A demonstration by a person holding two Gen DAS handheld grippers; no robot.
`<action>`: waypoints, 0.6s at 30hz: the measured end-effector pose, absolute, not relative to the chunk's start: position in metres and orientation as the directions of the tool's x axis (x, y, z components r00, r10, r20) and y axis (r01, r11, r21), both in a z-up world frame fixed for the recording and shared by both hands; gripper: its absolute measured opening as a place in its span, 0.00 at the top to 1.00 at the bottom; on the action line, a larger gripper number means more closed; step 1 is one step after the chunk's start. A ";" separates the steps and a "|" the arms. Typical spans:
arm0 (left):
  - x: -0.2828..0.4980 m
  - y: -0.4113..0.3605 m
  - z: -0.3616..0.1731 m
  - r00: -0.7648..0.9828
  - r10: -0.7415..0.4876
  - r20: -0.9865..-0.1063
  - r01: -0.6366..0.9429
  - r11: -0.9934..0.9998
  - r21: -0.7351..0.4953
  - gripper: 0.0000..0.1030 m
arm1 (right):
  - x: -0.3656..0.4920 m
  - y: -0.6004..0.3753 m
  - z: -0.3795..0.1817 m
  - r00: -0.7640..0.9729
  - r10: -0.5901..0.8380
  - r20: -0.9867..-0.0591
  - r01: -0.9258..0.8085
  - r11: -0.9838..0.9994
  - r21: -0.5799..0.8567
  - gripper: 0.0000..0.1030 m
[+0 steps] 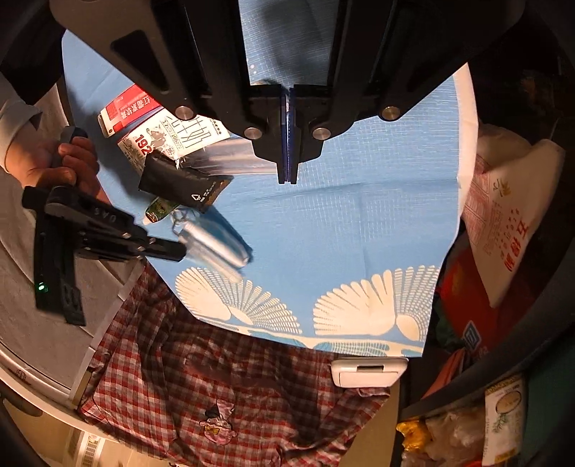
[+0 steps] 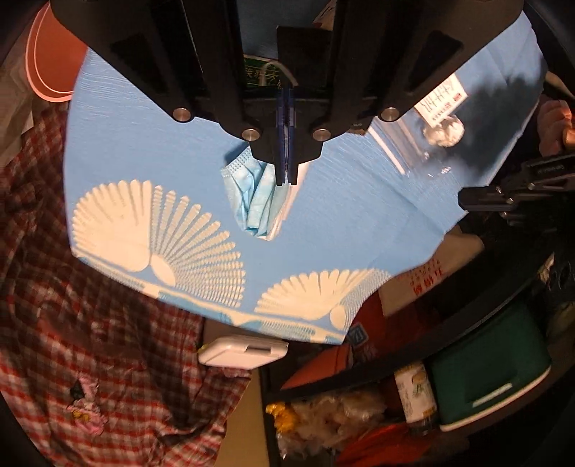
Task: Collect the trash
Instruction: 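Close the right tool on the blue face mask while the left tool grasps the clear plastic bag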
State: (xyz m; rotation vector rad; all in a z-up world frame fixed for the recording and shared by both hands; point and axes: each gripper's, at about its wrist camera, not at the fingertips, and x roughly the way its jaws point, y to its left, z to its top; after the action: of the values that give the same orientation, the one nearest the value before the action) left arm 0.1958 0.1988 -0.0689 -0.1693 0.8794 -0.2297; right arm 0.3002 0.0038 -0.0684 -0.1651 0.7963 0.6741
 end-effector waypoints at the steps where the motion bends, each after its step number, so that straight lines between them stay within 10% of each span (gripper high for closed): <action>1: 0.195 0.199 -0.069 0.616 -0.265 -0.742 0.125 0.963 -0.240 1.00 | 0.298 0.001 -0.064 0.511 0.498 -0.700 -0.611 0.784 0.112 0.98; 4: 0.196 0.200 -0.073 0.602 -0.249 -0.758 0.094 0.966 -0.242 0.92 | 0.292 -0.005 -0.054 0.524 0.501 -0.689 -0.605 0.788 0.113 0.98; 6: 0.197 0.201 -0.080 0.577 -0.250 -0.777 0.079 0.964 -0.252 0.47 | 0.287 -0.010 -0.049 0.531 0.499 -0.685 -0.603 0.790 0.108 0.98; 18: 0.210 0.202 -0.097 0.554 -0.225 -0.801 0.041 0.969 -0.244 0.58 | 0.267 -0.036 -0.033 0.553 0.495 -0.670 -0.598 0.796 0.095 0.98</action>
State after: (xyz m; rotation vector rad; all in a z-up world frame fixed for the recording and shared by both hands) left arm 0.2099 0.2023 -0.0969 -0.2064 0.9727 -0.1582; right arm 0.2668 -0.0360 -0.0329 -0.1509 0.7424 0.6490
